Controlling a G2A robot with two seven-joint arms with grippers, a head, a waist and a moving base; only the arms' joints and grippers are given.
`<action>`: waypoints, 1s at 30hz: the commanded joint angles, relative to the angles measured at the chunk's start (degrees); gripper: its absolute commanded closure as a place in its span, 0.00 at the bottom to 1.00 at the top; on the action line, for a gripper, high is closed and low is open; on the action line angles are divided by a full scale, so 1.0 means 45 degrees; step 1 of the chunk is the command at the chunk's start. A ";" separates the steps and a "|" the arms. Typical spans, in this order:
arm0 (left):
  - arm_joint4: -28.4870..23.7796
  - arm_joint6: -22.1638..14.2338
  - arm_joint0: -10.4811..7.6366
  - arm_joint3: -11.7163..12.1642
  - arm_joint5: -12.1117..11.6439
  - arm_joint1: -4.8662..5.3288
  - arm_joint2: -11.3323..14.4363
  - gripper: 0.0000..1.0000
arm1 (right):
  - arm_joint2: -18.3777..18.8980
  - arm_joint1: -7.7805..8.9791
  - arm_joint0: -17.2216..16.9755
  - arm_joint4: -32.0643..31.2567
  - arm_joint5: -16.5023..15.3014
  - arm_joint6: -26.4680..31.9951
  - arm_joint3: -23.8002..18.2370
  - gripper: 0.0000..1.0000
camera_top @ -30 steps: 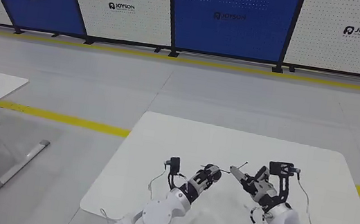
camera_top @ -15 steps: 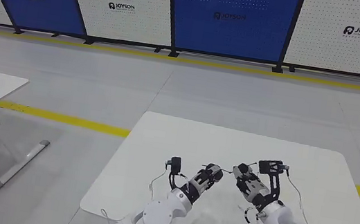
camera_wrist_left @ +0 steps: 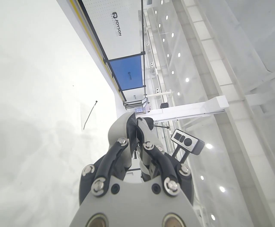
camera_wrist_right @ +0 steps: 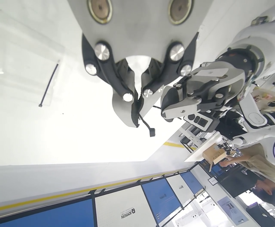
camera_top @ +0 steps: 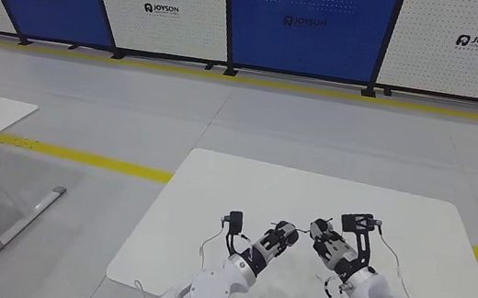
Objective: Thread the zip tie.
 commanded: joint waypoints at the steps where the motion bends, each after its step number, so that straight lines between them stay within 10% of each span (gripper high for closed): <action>1: 0.0022 -0.0019 0.0008 0.0003 0.0013 -0.0001 0.0015 1.00 | -0.0015 0.0013 0.0006 -0.0031 -0.0068 0.0023 0.0002 1.00; 8: 0.0101 -0.0023 0.0010 0.0003 0.0017 -0.0010 0.0060 1.00 | -0.0033 0.0060 0.0043 0.0002 -0.0172 0.0193 0.0026 1.00; 11: 0.0066 0.0054 -0.0026 0.0070 0.0065 -0.0020 0.0033 1.00 | -0.0051 0.0074 0.0061 0.0020 -0.0148 0.0209 0.0052 0.59; 18: 0.0022 0.0145 -0.0086 0.0156 0.0177 -0.0044 0.0032 1.00 | -0.0107 0.0105 0.0063 -0.0113 -0.0008 0.0170 0.0043 0.32; 30: -0.0074 0.0206 -0.0169 0.0283 0.0188 -0.0082 0.0022 1.00 | 0.0123 0.0202 -0.0287 -0.0472 0.0197 -0.0300 -0.0348 0.58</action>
